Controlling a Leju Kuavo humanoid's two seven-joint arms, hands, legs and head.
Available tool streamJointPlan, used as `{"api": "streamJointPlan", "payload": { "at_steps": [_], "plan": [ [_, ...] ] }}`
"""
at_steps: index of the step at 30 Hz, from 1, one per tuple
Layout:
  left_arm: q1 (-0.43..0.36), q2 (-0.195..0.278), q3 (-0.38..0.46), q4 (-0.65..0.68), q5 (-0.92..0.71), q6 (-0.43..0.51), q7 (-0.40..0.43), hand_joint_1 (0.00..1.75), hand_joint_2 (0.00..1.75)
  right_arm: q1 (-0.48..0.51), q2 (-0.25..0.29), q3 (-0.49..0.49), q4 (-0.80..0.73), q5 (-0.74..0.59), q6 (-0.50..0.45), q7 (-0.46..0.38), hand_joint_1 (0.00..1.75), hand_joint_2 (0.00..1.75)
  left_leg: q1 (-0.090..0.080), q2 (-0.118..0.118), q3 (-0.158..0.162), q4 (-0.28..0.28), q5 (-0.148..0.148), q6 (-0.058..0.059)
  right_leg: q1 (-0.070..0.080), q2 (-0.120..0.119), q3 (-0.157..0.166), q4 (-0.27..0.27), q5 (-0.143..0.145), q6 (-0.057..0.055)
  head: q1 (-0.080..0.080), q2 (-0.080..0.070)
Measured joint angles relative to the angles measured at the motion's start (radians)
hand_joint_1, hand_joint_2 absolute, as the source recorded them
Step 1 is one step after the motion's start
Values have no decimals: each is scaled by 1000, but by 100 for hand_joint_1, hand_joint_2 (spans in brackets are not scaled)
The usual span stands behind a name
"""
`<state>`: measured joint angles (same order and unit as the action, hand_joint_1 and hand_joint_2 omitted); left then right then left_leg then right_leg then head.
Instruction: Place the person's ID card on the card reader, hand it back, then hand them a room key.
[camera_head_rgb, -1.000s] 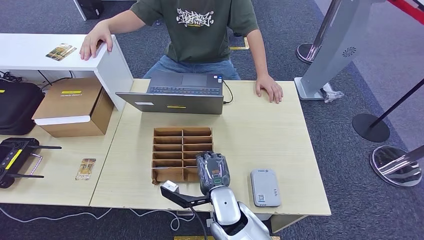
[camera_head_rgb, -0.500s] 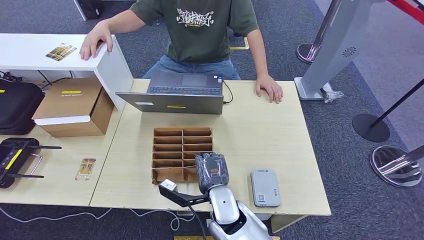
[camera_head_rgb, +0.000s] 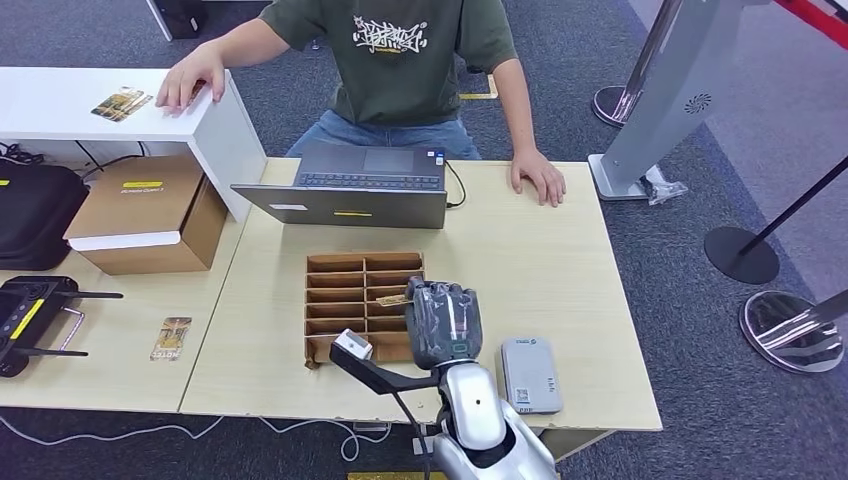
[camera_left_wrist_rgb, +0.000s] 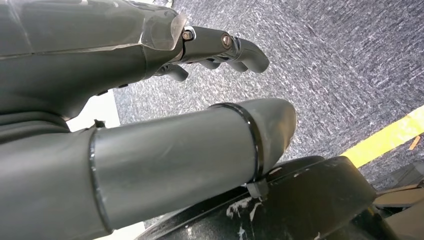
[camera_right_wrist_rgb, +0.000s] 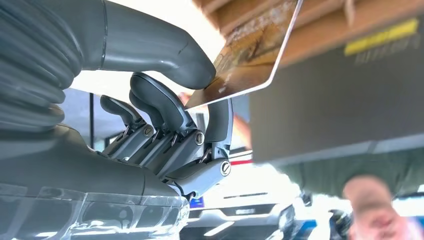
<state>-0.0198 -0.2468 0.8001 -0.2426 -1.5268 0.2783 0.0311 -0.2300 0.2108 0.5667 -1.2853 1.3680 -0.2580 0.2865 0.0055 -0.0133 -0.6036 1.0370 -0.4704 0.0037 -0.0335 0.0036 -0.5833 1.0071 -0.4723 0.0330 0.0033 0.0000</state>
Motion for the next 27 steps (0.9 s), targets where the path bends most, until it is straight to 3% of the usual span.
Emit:
{"api": "streamJointPlan", "payload": {
  "at_steps": [13, 21, 27],
  "plan": [
    [1, 0, 1, 0, -18, -3, 9, 0, 0, 171, -49, -178, -352, -117, -111, -69, 175, 175, 0, 0, 0, 0, 0, 0, 0, 0, 0, 0, 0, 0, 0, 0],
    [1, 0, 1, 0, -21, -3, 19, 0, 0, 241, -54, -300, -448, -325, -185, -157, 175, 175, 0, 0, 0, 0, 0, 0, 0, 0, 0, 0, 0, 0, 0, 0],
    [1, -1, 1, 0, -20, -4, 25, 0, 0, 272, -54, -384, -470, -393, -197, -190, 175, 175, 0, 0, 0, 0, 0, 0, 0, 0, 0, 0, 0, 0, 0, 0]
  ]
}}
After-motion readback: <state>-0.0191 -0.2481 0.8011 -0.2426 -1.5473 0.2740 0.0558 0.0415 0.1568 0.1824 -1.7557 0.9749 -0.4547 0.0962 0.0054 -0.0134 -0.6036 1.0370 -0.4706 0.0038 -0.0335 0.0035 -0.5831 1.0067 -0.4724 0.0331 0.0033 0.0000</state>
